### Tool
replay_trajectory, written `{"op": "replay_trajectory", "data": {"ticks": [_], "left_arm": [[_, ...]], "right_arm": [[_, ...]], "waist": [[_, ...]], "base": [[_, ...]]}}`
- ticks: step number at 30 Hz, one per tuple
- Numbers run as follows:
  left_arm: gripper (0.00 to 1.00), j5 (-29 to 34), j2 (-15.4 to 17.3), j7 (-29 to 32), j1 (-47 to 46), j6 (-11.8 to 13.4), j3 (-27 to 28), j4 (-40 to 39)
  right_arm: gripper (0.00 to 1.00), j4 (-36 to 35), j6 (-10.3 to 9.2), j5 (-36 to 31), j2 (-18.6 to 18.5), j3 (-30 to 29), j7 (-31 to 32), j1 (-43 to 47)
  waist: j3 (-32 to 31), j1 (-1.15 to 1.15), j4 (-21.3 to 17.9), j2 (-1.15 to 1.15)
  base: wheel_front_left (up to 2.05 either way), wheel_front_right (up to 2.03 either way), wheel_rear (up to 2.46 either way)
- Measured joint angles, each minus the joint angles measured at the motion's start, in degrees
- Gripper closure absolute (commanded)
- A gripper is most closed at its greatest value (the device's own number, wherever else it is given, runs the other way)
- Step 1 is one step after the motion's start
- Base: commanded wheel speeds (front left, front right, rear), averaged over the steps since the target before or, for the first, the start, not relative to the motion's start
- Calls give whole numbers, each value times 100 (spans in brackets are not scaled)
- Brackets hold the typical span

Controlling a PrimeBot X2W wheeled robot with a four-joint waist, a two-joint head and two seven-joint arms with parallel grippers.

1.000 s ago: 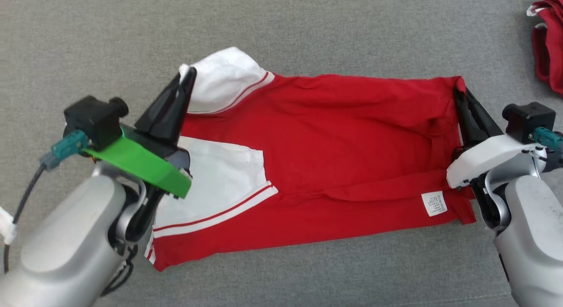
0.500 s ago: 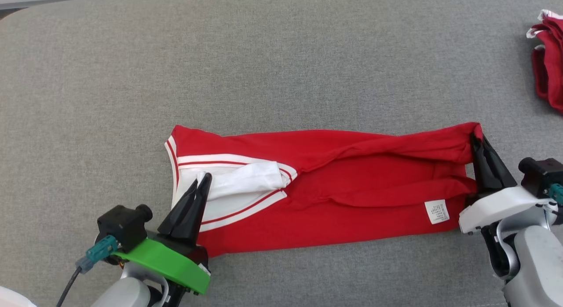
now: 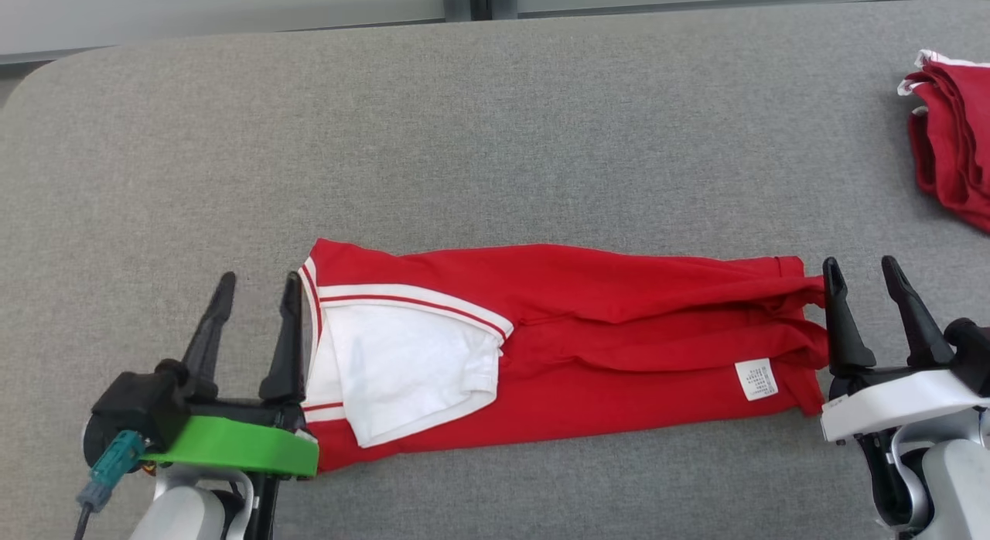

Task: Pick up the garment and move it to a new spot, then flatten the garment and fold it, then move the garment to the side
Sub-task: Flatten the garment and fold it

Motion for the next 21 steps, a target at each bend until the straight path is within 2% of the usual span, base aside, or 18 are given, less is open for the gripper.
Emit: {"op": "replay_trajectory", "data": {"ticks": [4,8,13,21], "left_arm": [[0,580,-398,0,230,-15,748,-159],[0,1031,-766,-1,323,-241,1291,-201],[0,1450,-1073,0,414,-565,1784,-86],[0,1880,-1411,0,525,-934,2316,65]], "right_arm": [[0,47,0,-54,42,-12,221,-263],[0,547,0,-212,93,-102,511,-481],[0,1200,0,-271,209,-299,602,-429],[0,1689,0,-129,525,-341,601,-211]], "waist": [[-25,0,56,0],[-10,0,170,0],[0,0,357,0],[-23,0,437,0]], "base": [[0,0,0],[0,0,0],[0,0,0],[0,0,0]]}}
